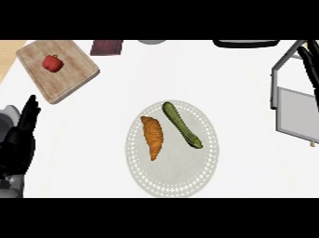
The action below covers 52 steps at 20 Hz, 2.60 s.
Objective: Pick the croissant from the placemat and place it in the tiered shelf
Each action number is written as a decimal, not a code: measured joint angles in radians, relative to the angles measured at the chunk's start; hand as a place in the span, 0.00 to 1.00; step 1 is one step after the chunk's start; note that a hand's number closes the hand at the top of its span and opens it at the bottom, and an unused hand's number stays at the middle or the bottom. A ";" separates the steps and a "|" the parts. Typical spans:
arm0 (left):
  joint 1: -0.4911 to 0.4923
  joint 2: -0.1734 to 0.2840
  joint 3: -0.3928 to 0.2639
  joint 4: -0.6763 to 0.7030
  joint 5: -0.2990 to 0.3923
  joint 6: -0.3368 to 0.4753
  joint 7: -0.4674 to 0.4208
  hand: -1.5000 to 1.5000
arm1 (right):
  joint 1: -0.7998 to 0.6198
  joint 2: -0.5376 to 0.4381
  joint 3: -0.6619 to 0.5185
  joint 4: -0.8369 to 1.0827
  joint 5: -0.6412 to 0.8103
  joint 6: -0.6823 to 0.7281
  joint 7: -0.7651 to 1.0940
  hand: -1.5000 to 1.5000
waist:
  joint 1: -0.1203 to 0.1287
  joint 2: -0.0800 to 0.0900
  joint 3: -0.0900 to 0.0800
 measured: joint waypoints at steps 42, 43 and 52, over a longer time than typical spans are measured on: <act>-0.042 -0.132 0.007 0.118 0.207 -0.191 0.332 0.50 | -0.583 0.398 0.678 0.348 0.855 0.016 1.316 0.00 | 0.043 0.016 -0.017; -0.045 -0.132 0.011 0.126 0.206 -0.192 0.329 0.50 | -0.594 0.401 0.682 0.368 0.848 0.013 1.323 0.00 | 0.041 0.015 -0.017; -0.059 -0.147 0.011 0.129 0.196 -0.197 0.331 0.50 | -0.673 0.410 0.795 0.547 0.747 -0.020 1.362 0.00 | 0.050 0.015 -0.017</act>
